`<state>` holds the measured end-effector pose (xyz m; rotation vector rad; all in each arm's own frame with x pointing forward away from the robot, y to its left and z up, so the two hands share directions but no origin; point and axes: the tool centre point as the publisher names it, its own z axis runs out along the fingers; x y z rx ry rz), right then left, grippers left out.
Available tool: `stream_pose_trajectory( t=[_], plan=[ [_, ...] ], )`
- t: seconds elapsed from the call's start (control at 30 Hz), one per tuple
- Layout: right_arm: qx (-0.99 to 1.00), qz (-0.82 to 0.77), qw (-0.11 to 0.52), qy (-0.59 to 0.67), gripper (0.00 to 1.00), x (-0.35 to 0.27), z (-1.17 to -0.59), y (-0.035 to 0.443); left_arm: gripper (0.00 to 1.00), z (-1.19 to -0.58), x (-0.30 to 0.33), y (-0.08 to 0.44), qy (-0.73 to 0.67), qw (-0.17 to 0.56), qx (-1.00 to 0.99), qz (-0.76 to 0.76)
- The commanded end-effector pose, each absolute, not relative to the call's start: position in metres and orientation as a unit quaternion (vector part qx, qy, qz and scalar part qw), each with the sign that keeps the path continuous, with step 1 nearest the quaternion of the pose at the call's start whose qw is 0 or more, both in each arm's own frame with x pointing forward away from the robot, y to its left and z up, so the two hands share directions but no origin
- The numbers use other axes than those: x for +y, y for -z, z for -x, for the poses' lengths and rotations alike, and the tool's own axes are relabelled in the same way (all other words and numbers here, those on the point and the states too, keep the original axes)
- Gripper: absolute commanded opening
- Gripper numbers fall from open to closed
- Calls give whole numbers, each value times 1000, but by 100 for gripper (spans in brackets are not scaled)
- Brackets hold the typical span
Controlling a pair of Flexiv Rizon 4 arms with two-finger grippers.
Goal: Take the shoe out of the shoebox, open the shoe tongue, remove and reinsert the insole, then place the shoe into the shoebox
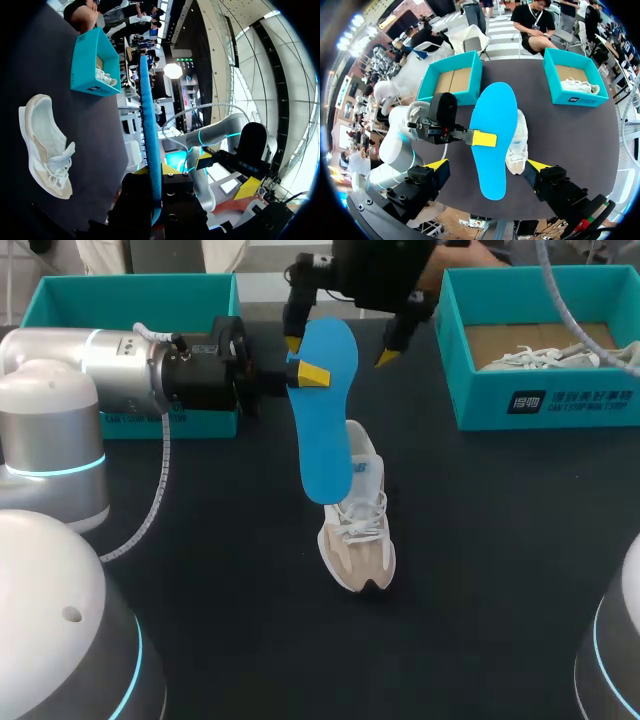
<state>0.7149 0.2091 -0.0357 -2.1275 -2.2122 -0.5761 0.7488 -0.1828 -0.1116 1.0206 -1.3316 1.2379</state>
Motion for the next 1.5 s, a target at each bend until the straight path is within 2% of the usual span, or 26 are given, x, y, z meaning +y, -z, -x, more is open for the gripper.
stream_pose_trajectory(
  t=[0.03,0.17,0.43,1.0,1.5],
  plan=[
    [-702,652,74,276,100,175,-708,47,0,-749,-183,112,-512,504,-552,-423],
    [-696,616,126,347,100,161,-707,55,0,-749,-183,112,-512,504,-552,-423],
    [-700,571,199,379,100,137,-708,74,0,-749,-183,112,-512,504,-552,-423],
    [-662,499,301,471,100,130,-730,95,0,-749,-183,112,-512,504,-552,-423],
    [-630,474,359,499,100,134,-736,107,0,-749,-183,112,-512,504,-552,-423]
  ],
)
